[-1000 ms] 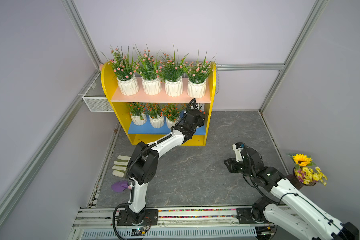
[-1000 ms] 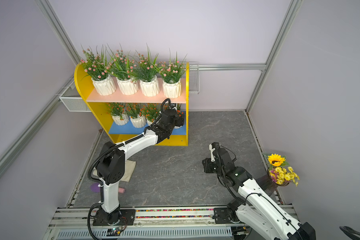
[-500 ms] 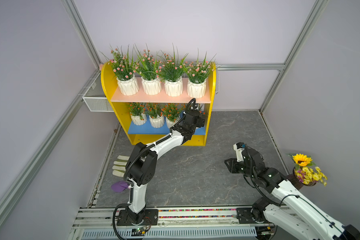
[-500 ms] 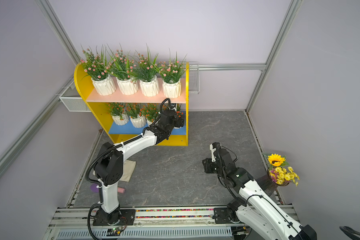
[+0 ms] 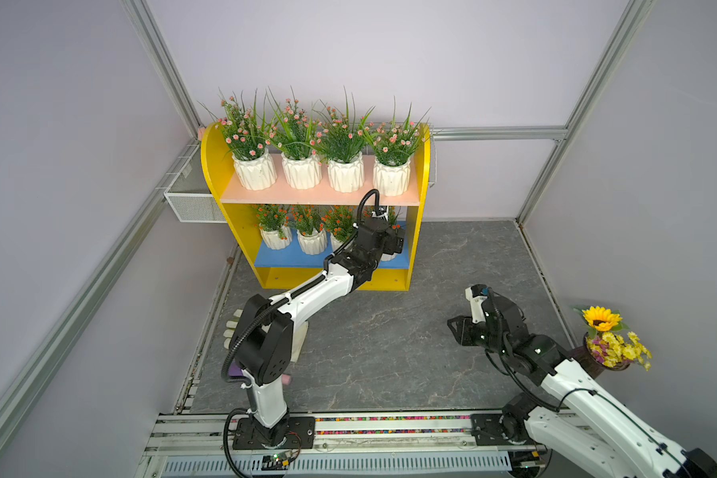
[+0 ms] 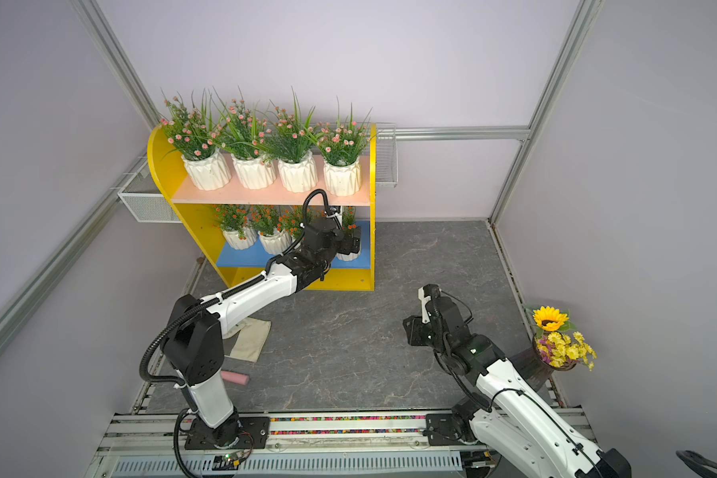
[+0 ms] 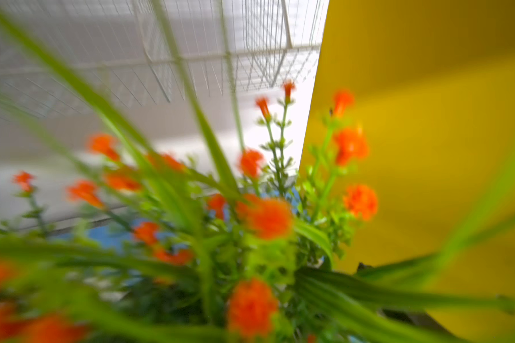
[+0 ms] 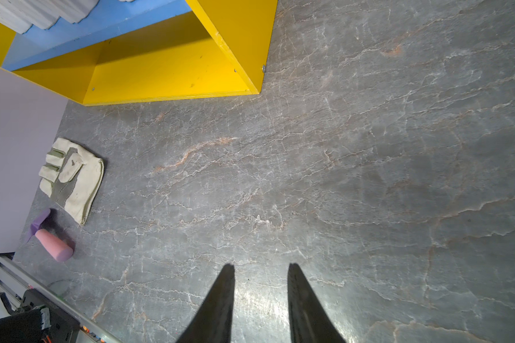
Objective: Place the baby's breath potted plants on the rack by color
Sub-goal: Place the baby's breath potted plant on the rack, then reset both arms
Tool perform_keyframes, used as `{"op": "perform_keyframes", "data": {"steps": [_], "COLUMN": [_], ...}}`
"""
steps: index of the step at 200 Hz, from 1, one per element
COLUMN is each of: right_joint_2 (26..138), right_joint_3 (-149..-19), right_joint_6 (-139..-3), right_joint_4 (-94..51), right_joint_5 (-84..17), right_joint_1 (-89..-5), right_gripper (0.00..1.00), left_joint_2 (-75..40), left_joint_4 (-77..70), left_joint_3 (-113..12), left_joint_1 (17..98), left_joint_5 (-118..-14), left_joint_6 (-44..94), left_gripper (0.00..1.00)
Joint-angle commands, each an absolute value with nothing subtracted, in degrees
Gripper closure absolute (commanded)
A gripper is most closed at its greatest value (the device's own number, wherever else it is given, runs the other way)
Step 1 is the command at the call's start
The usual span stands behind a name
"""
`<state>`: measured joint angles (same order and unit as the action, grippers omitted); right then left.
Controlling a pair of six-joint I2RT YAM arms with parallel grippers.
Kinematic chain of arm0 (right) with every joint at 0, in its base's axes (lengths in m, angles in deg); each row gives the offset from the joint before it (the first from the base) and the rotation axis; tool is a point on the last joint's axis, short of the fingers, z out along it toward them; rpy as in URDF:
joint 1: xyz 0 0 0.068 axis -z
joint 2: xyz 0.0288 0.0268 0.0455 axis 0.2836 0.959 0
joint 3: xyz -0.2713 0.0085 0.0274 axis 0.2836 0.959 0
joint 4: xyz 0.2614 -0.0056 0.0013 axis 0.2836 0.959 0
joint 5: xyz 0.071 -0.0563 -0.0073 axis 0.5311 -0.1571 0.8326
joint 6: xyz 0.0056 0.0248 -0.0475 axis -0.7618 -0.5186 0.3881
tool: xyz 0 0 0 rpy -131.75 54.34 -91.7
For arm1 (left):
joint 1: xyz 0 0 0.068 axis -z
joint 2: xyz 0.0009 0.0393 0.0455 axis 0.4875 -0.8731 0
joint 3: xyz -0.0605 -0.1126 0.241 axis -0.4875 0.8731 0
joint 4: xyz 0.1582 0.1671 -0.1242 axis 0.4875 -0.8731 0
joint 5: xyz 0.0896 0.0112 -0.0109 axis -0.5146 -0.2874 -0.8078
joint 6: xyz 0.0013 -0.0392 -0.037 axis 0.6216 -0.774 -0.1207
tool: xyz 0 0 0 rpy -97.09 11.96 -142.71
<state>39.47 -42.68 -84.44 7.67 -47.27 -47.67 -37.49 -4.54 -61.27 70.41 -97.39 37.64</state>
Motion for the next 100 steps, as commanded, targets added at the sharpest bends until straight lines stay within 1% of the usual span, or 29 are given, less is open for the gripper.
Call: {"op": "perform_keyframes", "data": {"steps": [1, 21, 47, 100], "right_joint_2": [39.36, 39.23, 39.38, 40.27], "right_joint_3": [-42.33, -42.41, -42.49, -42.5], "right_joint_6": [-85.38, -85.36, -85.27, -85.01], "right_joint_4": [8.13, 8.11, 8.2, 7.26], "right_joint_5": [-48.22, -48.42, -48.81, -48.94], "right_joint_1": [-47.36, -47.34, -47.37, -47.39], "right_gripper": [0.67, 0.66, 0.65, 0.65], "left_joint_2": [-35.25, -34.28, -31.91, -27.18], "left_joint_4": [-4.38, -7.04, -8.25, -9.07], "left_joint_3": [-60.6, -60.64, -57.99, -50.41], "left_joint_1": [70.14, 70.14, 70.31, 72.3], "left_joint_5": [-96.69, -95.19, -90.46, -89.48], "left_joint_6": [37.96, 37.11, 35.99, 32.73], "left_gripper": [0.01, 0.01, 0.01, 0.01]}}
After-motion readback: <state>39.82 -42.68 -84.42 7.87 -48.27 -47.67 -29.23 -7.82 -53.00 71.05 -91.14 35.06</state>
